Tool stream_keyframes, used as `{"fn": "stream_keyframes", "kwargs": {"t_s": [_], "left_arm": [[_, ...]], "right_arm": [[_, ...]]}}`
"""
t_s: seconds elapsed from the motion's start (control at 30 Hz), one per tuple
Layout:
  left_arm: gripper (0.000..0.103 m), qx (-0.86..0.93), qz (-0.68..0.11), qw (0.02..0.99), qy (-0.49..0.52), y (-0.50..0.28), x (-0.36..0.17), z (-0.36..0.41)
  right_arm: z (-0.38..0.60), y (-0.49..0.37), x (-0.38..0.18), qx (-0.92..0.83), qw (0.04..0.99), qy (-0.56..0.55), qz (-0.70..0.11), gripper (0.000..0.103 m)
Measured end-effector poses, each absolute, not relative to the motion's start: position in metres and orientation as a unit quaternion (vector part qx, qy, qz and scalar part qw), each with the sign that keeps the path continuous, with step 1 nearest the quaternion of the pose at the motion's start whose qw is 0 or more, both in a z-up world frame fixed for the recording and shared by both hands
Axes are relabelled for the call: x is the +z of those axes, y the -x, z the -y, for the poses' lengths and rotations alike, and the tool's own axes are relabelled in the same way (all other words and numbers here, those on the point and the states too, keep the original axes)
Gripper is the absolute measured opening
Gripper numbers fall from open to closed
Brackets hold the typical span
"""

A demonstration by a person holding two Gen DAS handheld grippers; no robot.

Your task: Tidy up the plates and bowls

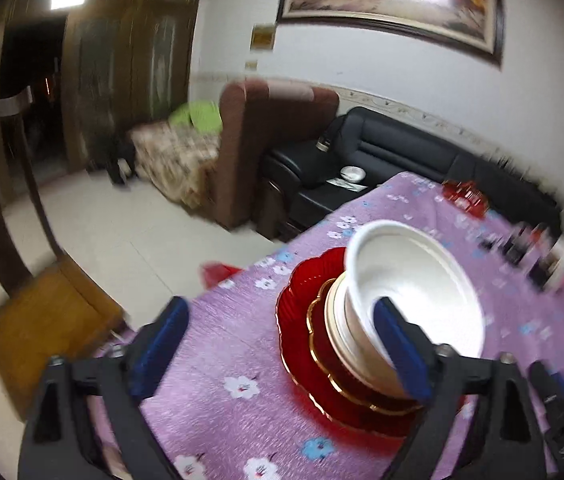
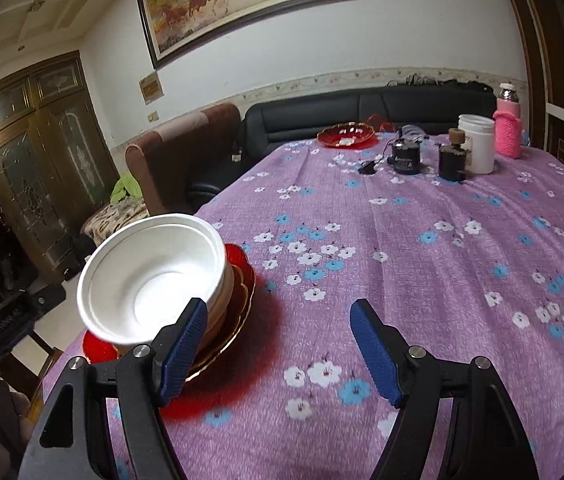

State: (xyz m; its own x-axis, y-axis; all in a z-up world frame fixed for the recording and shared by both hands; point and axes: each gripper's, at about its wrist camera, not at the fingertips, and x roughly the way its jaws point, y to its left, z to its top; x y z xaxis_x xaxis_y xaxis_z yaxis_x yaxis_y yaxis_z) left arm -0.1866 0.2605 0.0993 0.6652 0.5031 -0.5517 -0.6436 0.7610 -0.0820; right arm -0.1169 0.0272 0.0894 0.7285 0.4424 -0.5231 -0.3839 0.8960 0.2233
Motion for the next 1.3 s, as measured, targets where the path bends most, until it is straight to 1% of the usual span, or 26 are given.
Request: {"fn": "stream_keyframes", "kwargs": {"t_s": [0.03, 0.1, 0.33, 0.73, 1.1, 1.3], "left_arm": [[0.098, 0.324, -0.260, 0.904, 0.102, 0.184, 0.102, -0.245], [0.098, 0.319, -0.264, 0.907, 0.075, 0.183, 0.106, -0.227], [0.098, 0.322, -0.235, 0.917, 0.033, 0.197, 0.124, -0.191], [0.098, 0.302, -0.244, 0.921, 0.009, 0.198, 0.130, -0.165], [0.098, 0.295, -0.255, 0.921, 0.011, 0.193, 0.127, -0.163], [0.098, 0.298, -0.247, 0.922, 0.016, 0.196, 0.126, -0.166]], "right_arm": [[-0.025, 0.120, 0.090, 0.222, 0.929, -0.051, -0.292, 0.079], [-0.018, 0.124, 0.090, 0.221, 0.929, -0.058, -0.291, 0.080], [0.004, 0.136, 0.091, 0.210, 0.930, -0.087, -0.289, 0.082], [0.009, 0.153, 0.097, 0.218, 0.934, -0.078, -0.271, 0.086], [0.013, 0.149, 0.092, 0.214, 0.933, -0.082, -0.278, 0.086], [0.006, 0.148, 0.088, 0.215, 0.933, -0.066, -0.281, 0.086]]}}
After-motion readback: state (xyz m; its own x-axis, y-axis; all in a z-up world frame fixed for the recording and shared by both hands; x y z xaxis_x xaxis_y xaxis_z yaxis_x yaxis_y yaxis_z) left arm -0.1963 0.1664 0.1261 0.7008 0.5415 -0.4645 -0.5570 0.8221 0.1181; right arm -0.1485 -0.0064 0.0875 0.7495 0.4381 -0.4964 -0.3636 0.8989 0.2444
